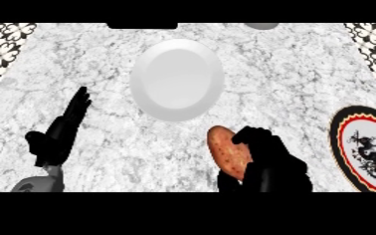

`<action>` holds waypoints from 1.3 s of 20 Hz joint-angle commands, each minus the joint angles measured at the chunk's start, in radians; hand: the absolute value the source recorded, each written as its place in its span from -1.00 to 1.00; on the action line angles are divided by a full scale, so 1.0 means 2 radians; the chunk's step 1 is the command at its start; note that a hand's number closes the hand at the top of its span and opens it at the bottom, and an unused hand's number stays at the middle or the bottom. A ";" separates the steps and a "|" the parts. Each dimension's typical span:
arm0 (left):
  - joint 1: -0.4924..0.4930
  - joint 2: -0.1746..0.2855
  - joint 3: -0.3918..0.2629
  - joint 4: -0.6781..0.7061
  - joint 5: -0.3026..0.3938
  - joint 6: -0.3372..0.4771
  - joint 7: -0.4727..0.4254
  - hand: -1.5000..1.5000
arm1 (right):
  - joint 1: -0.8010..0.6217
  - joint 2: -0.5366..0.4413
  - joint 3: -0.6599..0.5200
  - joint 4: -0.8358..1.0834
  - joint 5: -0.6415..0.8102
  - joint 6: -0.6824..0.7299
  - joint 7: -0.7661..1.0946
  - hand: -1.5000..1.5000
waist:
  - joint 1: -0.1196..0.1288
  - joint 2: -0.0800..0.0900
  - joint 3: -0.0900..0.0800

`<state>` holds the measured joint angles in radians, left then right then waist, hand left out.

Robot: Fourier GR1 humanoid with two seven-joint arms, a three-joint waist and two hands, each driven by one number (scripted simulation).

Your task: Pick the sweet potato from the plate and place it in the plate

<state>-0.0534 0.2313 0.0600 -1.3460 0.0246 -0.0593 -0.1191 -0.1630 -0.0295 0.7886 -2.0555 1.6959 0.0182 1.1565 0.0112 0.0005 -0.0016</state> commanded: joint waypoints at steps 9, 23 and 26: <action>-0.011 0.001 -0.005 0.005 -0.008 -0.010 -0.003 0.00 | -0.229 0.014 -0.093 0.191 -0.188 -0.037 0.100 1.00 | 0.017 0.004 0.000; -0.032 -0.003 -0.010 0.008 -0.010 -0.015 0.001 0.00 | -0.354 0.015 -0.160 0.462 -0.289 -0.248 0.040 1.00 | 0.033 0.008 0.001; -0.043 -0.008 -0.007 0.016 -0.008 -0.012 -0.003 0.00 | -0.360 0.015 -0.194 0.488 -0.295 -0.295 0.037 -1.00 | 0.032 0.010 0.001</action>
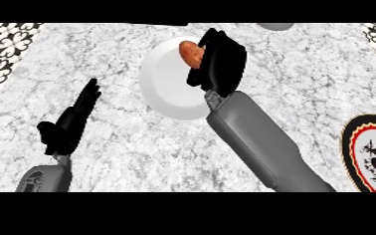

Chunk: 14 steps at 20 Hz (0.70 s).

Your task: Pick the sweet potato from the plate and place it in the plate

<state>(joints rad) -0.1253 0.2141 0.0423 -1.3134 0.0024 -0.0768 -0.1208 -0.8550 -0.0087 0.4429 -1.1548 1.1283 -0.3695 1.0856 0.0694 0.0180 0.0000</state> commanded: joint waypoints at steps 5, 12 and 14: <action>-0.002 -0.001 -0.001 0.000 0.003 -0.007 -0.002 0.00 | -0.030 0.004 -0.031 0.115 -0.047 -0.144 0.076 -1.00 | 0.010 0.002 0.000; -0.001 -0.014 -0.010 -0.007 -0.001 0.001 0.014 0.00 | -0.025 0.004 -0.056 0.124 -0.051 -0.299 0.035 -1.00 | 0.004 -0.001 0.001; 0.010 -0.008 -0.005 -0.006 0.000 -0.002 -0.002 0.00 | -0.020 0.004 -0.058 0.118 -0.059 -0.342 0.025 -1.00 | 0.003 -0.002 0.001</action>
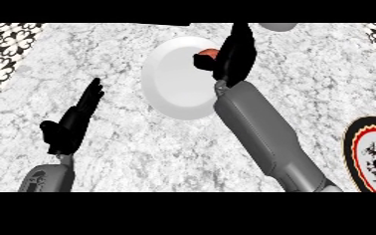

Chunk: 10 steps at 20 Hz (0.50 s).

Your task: Pick the sweet potato from the plate and place it in the plate

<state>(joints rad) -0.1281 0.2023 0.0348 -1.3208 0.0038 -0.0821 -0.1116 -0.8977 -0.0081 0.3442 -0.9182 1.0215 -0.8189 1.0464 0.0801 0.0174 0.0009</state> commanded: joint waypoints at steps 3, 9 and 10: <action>0.007 0.008 0.013 -0.003 0.003 0.005 0.006 0.00 | 0.034 0.004 -0.011 -0.035 -0.026 -0.170 0.029 -1.00 | -0.018 -0.006 0.001; 0.004 0.017 0.029 -0.005 0.011 0.007 0.025 0.00 | 0.173 0.004 0.054 -0.146 -0.033 -0.245 -0.009 -1.00 | -0.044 -0.013 0.000; 0.019 0.017 0.033 0.009 0.009 0.001 -0.013 0.00 | 0.180 0.004 0.045 -0.153 -0.054 -0.232 -0.038 -1.00 | -0.041 -0.009 0.000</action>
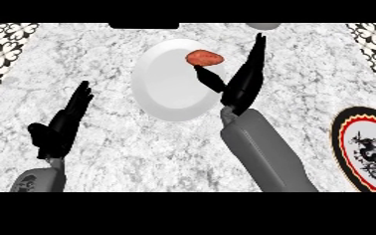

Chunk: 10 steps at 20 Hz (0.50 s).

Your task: Pick the sweet potato from the plate and place it in the plate

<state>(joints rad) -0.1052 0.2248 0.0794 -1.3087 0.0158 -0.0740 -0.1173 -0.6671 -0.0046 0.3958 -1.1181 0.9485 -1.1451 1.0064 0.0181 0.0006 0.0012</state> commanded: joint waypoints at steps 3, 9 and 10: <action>0.025 0.001 0.005 -0.022 0.001 0.000 0.000 0.00 | 0.148 -0.008 0.050 -0.124 -0.004 -0.069 -0.048 -1.00 | -0.012 -0.003 0.000; 0.009 -0.014 -0.001 -0.005 -0.009 0.009 0.001 0.00 | 0.268 -0.110 0.128 -0.267 -0.086 -0.056 -0.106 -1.00 | -0.014 -0.001 0.000; 0.023 -0.017 -0.007 -0.055 -0.012 0.021 0.036 0.00 | 0.282 -0.119 0.131 -0.254 -0.092 -0.078 -0.124 -1.00 | -0.010 -0.001 0.000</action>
<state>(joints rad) -0.0651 0.2127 0.0827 -1.3589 0.0119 -0.0656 -0.0975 -0.2315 -0.1545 0.5967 -1.5083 0.8234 -1.2486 0.8151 -0.0027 -0.0018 0.0007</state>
